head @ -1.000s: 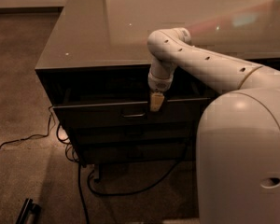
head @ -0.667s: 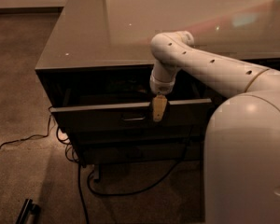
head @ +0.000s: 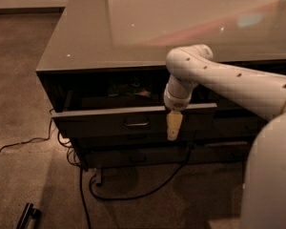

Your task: Open top drawer

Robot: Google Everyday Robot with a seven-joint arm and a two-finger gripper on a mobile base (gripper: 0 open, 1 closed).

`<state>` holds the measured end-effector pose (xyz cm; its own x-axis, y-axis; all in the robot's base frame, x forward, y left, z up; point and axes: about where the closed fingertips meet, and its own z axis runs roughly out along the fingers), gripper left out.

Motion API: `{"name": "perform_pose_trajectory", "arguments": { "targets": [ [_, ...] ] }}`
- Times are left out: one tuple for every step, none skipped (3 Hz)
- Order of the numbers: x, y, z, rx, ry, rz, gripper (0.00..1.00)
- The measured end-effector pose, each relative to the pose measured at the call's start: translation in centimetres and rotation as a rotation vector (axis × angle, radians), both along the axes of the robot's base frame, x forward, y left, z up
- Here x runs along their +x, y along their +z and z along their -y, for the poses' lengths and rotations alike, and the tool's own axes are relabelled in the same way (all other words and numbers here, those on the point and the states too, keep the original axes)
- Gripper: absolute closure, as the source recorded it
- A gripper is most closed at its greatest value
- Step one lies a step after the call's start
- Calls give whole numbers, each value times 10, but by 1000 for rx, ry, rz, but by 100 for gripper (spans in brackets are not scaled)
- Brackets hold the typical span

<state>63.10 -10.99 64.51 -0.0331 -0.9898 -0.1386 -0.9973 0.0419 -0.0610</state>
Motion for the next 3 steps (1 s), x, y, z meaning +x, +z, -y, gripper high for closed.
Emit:
{"name": "perform_pose_trajectory", "arguments": {
  "targets": [
    [-25, -14, 13, -6, -16, -24, 19],
    [-40, -19, 22, -2, -30, -38, 42],
    [-40, -16, 22, -2, -30, -38, 65]
  ]
}}
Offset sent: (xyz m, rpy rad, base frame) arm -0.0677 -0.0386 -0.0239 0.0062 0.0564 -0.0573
